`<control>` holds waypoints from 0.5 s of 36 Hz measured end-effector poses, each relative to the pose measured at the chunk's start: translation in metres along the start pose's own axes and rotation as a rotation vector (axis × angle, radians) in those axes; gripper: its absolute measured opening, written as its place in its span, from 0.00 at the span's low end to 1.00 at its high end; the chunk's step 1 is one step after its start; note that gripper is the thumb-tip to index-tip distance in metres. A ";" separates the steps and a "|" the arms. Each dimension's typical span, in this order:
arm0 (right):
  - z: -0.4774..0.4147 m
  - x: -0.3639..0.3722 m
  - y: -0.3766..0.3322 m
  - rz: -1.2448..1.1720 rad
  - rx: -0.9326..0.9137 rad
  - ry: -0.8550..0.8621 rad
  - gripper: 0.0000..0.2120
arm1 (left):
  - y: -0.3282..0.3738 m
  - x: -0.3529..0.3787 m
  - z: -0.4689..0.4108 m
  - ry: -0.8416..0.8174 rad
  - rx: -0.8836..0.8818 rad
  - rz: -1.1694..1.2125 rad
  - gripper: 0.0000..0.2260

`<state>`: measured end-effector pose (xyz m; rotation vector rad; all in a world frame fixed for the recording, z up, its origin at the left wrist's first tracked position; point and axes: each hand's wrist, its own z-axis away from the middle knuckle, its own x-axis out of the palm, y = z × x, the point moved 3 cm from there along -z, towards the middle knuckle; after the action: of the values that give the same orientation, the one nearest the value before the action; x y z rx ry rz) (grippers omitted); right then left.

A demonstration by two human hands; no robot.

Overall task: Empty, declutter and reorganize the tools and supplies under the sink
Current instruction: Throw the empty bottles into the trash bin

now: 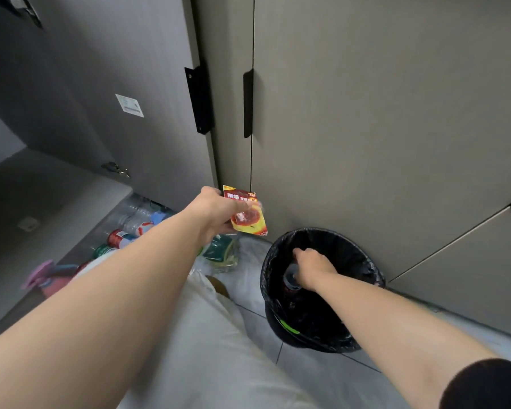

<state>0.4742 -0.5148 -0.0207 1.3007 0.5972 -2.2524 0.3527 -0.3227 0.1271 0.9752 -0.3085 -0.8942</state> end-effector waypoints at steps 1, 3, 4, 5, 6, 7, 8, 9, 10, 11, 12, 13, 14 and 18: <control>-0.001 0.003 0.000 -0.029 -0.001 0.002 0.22 | 0.001 0.002 -0.001 -0.009 0.006 -0.017 0.19; -0.003 0.007 0.002 -0.081 0.004 0.011 0.21 | 0.002 0.005 -0.003 -0.023 0.020 -0.034 0.11; -0.004 0.008 0.003 -0.096 0.009 0.010 0.21 | 0.003 0.007 -0.004 -0.030 0.026 -0.046 0.10; -0.004 0.009 0.004 -0.110 0.017 0.007 0.23 | 0.003 0.009 -0.005 -0.036 0.032 -0.060 0.10; -0.005 0.010 0.005 -0.126 0.028 0.004 0.25 | 0.003 0.010 -0.006 -0.044 0.035 -0.074 0.11; -0.005 0.010 0.006 -0.143 0.040 0.006 0.27 | 0.003 0.012 -0.006 -0.054 0.035 -0.085 0.12; -0.006 0.009 0.007 -0.158 0.050 0.009 0.28 | 0.003 0.014 -0.007 -0.064 0.033 -0.093 0.12; -0.007 0.008 0.008 -0.170 0.055 0.011 0.28 | 0.003 0.016 -0.008 -0.075 0.030 -0.095 0.12; -0.007 0.008 0.009 -0.181 0.055 0.016 0.27 | 0.003 0.018 -0.008 -0.088 0.027 -0.093 0.11; -0.007 0.006 0.010 -0.189 0.054 0.020 0.26 | 0.002 0.020 -0.008 -0.100 0.022 -0.091 0.11; -0.006 0.003 0.012 -0.198 0.049 0.025 0.23 | 0.003 0.022 -0.007 -0.110 0.015 -0.093 0.10; -0.005 0.000 0.013 -0.206 0.041 0.032 0.20 | 0.003 0.024 -0.006 -0.116 0.009 -0.099 0.09; -0.004 -0.005 0.014 -0.213 0.030 0.051 0.17 | 0.004 0.026 -0.005 -0.122 0.003 -0.107 0.09; -0.001 -0.036 0.017 -0.441 0.014 0.238 0.09 | 0.007 0.033 0.002 -0.166 0.001 -0.114 0.10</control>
<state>0.5001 -0.5213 0.0081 1.5818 1.0435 -2.4579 0.3749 -0.3478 0.1288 0.9284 -0.3969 -1.0822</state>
